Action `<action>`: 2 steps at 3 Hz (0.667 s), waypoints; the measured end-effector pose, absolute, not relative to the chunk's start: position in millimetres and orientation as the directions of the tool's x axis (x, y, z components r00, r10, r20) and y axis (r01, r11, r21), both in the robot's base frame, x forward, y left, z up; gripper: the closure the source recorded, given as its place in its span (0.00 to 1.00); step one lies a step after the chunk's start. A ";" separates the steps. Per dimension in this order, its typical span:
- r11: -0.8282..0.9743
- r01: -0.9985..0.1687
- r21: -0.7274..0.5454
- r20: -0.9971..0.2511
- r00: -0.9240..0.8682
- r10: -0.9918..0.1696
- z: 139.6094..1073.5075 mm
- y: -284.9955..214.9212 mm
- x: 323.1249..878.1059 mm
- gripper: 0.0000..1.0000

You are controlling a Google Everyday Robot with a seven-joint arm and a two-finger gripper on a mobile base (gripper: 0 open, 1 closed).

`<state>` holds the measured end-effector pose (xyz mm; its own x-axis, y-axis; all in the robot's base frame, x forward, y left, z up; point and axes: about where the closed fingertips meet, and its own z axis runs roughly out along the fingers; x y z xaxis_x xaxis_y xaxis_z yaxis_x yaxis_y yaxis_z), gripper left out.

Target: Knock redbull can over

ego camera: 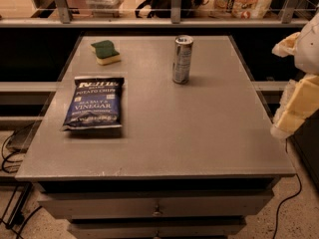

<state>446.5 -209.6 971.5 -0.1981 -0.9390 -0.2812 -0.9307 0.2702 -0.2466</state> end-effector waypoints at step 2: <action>0.272 -0.924 -0.269 -0.480 -0.116 -0.869 948.5 -183.5 494.9 0.00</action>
Offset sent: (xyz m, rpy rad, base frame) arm 0.0798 0.0354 -0.0320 0.3086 -0.1389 0.0789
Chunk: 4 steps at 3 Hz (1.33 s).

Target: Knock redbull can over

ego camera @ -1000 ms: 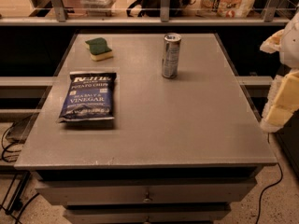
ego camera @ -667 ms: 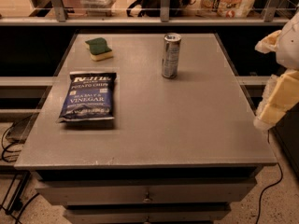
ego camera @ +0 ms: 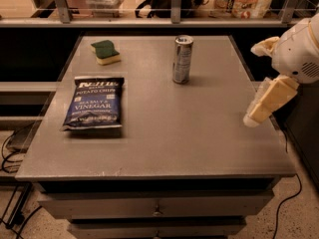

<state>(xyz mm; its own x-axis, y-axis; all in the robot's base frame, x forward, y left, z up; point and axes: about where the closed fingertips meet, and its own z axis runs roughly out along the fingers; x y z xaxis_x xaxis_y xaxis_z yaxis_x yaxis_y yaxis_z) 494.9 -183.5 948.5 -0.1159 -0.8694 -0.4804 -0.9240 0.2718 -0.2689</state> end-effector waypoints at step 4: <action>0.386 -0.878 -0.284 -0.634 -0.130 -0.762 944.4 -150.9 561.0 0.00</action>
Offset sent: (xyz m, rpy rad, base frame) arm 0.0179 0.0063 -0.0088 0.0522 0.0012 -0.1169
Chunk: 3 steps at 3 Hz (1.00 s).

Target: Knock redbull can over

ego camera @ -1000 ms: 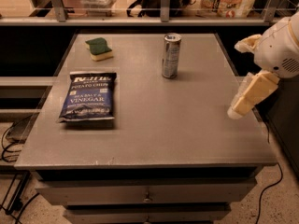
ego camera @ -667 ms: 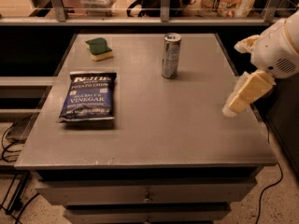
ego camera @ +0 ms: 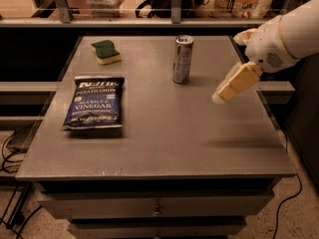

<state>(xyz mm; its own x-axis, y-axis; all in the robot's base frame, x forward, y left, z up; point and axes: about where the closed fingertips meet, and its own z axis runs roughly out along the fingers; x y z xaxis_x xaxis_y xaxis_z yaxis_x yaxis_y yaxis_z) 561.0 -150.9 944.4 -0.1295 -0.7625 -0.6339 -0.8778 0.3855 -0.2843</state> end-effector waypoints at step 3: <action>0.365 -0.913 -0.182 -0.784 -0.089 -0.614 915.7 -100.4 649.9 0.00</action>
Offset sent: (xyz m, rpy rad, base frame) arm 0.1019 0.0518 -0.0301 0.2759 0.0214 0.0876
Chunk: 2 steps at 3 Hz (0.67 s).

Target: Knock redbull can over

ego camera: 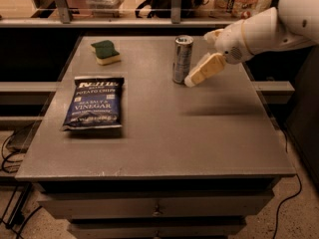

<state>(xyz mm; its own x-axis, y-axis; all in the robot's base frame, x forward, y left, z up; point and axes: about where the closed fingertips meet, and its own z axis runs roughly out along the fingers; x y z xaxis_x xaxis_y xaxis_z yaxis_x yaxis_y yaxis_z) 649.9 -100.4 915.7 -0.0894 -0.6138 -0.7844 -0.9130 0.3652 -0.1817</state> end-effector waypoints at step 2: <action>0.307 -0.937 -0.165 -0.817 -0.045 -0.576 903.9 -63.9 681.1 0.19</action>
Offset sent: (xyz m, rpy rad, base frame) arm 0.0445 0.0523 -0.0121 0.0816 -0.0191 0.1113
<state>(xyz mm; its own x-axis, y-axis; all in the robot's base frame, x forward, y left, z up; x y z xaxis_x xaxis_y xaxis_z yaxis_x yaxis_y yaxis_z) 681.1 -63.9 903.9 -0.0453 -0.5755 -0.8165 -0.9372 0.3075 -0.1648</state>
